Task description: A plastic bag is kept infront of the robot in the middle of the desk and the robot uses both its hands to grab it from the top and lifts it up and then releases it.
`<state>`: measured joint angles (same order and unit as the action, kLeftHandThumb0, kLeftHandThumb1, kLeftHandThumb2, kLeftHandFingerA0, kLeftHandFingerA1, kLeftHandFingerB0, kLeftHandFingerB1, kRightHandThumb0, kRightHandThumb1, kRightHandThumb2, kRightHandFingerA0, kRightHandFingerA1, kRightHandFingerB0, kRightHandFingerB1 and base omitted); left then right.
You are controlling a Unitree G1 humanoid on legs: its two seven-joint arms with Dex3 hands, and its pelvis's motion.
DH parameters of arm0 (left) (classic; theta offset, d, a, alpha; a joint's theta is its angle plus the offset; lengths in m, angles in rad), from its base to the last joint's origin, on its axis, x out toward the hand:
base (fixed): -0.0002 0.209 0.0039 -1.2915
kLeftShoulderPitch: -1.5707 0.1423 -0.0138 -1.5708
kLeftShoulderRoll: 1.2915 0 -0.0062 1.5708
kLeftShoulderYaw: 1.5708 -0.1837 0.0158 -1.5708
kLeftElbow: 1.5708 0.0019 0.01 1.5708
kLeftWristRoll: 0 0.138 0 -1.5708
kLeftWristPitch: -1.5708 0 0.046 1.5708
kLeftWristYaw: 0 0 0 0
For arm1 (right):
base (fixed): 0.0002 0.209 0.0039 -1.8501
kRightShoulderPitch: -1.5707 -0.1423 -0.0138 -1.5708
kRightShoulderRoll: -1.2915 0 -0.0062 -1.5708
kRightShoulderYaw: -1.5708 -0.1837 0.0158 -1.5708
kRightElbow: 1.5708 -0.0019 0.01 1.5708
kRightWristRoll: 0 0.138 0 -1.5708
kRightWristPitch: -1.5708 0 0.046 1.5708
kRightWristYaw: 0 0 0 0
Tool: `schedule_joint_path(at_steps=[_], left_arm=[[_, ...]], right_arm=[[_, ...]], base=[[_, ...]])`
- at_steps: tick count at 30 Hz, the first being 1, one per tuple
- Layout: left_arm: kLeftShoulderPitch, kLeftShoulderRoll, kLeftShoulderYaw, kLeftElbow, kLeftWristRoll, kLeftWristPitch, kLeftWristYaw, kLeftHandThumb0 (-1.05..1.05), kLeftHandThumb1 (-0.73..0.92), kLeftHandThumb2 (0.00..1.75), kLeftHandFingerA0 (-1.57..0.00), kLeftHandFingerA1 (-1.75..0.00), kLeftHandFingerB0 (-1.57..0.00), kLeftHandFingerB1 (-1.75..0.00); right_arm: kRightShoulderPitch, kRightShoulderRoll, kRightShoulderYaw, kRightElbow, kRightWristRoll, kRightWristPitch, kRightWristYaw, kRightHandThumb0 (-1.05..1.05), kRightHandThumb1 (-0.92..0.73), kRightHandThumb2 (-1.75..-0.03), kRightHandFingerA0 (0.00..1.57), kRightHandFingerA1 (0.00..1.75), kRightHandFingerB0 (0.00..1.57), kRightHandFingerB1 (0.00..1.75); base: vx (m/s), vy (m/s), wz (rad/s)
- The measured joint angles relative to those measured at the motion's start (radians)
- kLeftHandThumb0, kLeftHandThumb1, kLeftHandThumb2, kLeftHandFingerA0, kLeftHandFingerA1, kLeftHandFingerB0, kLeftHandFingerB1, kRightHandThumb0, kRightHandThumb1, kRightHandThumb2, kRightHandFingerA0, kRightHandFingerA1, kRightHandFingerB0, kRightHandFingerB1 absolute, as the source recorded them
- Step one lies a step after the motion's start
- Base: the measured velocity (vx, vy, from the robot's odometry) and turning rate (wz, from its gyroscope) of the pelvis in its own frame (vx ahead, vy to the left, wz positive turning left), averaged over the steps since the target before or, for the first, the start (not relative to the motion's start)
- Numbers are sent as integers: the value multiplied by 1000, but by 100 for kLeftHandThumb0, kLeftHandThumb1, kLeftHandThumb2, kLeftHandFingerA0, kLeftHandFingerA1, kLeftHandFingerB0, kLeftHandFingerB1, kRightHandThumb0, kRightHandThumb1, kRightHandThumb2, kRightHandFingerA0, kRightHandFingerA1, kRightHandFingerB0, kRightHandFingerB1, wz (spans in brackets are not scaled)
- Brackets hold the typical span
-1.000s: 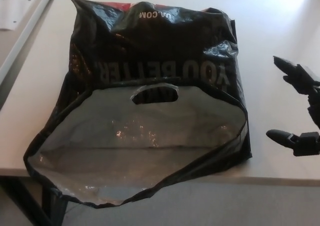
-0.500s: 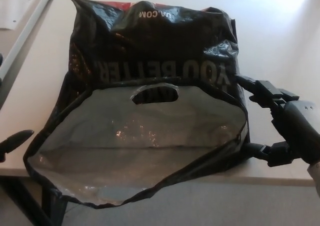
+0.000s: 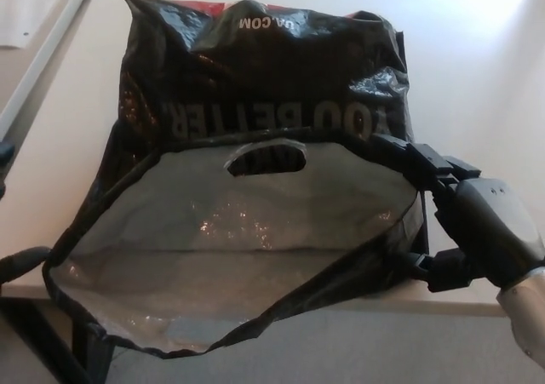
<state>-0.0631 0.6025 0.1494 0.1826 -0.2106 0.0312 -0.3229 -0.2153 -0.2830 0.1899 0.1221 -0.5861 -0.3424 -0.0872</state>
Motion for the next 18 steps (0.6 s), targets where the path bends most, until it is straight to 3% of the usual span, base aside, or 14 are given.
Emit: schedule_joint_path(at_steps=[3, 4, 9, 18], left_arm=[[14, 28, -23, 28, 17, -2, -36, -33, 49, 55, -12, -30, 0, -22], [22, 39, -31, 34, 30, -7, -43, -33, 41, 68, -7, -34, -1, -17], [47, 71, -54, 51, 76, -36, -69, -39, 48, 66, -12, -37, -6, -17], [79, 63, -62, 83, 127, -98, -75, -46, 59, 58, -20, -33, 0, -26]], right_arm=[[15, 9, 0, -8, 6, 8, 1, -41, -40, -62, 32, 54, 5, 33], [19, 12, 0, -10, 8, 9, 1, -40, -40, -62, 32, 54, 5, 33], [26, 18, 0, -11, 19, 11, 2, -40, -42, -61, 36, 55, 6, 35], [29, 22, -3, -1, 35, 16, 0, -36, -43, -62, 35, 51, 12, 39]], base=[[0, 0, 0], [0, 0, 0], [0, 0, 0], [0, 0, 0]])
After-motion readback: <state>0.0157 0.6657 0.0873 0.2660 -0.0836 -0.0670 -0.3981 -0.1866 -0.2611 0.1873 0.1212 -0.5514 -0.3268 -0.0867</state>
